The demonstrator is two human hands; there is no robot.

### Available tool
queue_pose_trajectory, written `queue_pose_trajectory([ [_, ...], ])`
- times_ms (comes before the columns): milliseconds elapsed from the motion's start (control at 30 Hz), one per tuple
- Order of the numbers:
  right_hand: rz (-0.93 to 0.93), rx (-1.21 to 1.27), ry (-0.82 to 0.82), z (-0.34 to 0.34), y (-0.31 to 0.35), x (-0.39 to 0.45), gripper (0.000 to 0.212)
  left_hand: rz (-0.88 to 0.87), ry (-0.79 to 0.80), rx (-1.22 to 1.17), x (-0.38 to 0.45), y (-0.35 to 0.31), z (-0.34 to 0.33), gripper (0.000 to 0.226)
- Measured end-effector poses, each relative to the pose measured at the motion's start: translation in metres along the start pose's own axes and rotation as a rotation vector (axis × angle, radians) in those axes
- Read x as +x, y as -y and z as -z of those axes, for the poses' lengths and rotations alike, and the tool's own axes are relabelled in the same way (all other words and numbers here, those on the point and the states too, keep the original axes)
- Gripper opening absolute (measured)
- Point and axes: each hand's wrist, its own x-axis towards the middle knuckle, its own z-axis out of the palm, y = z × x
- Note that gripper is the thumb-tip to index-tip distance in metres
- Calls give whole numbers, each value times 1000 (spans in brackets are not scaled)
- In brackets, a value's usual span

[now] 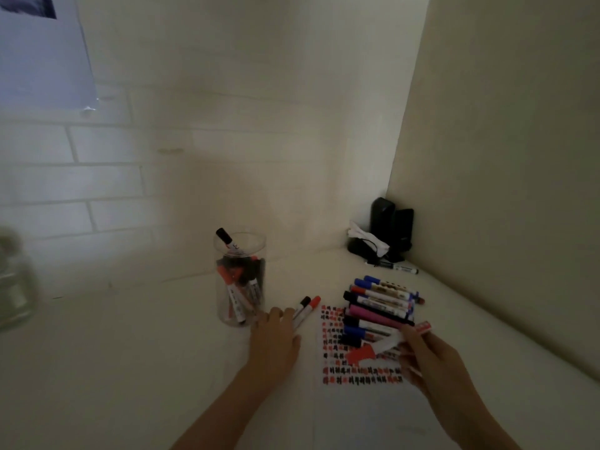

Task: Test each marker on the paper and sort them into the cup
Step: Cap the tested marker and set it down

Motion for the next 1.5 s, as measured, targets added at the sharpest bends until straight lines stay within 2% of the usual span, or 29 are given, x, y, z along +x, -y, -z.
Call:
queue_pose_trajectory([
  [67,21,18,-7,-1,-6,-5,26,-78,-24,-194,-19,-24,14,42],
  [133,48,8,1,-7,-11,-10,26,-170,39,-425,-44,-53,25,41],
  [167,60,4,8,-10,-12,-12,26,-207,78,-455,-54,-65,28,39],
  [367,66,117,35,-17,-17,-27,30,-201,70,-519,-73,-79,24,16],
  [433,40,77,56,-18,-21,-31,32,-254,87,-489,-76,-80,23,19],
  [567,36,-23,129,-17,-26,-36,35,-369,8,-352,-79,-78,24,60],
  [600,49,-18,130,-15,-26,-36,35,-396,-3,-337,-79,-79,26,59],
  [667,87,-10,118,-12,-25,-37,36,-415,22,-406,-79,-82,31,39],
  [767,125,2,103,-8,-24,-36,36,-366,143,-548,-75,-86,41,22],
  [933,124,15,106,-10,-31,-30,34,-287,299,-578,-69,-80,39,25],
  [1033,100,76,109,-14,-33,-28,32,-198,287,-693,-68,-78,36,19],
  [1100,50,179,153,-17,-32,-30,24,35,254,-978,-70,-76,36,17],
  [1167,-46,308,217,-17,-31,-32,18,376,337,-1531,-69,-75,39,16],
  [1200,-90,346,238,-17,-30,-33,18,493,354,-1743,-70,-75,40,16],
  [1233,-114,348,256,-16,-30,-33,17,539,337,-1852,-69,-73,37,17],
  [1300,-105,238,301,-18,-30,-34,14,488,300,-1869,-69,-73,37,22],
  [1400,-29,-37,331,-25,-28,-37,14,370,226,-1756,-69,-71,42,30],
  [1500,225,-361,337,-31,-30,-38,18,307,203,-1631,-64,-68,43,30],
])
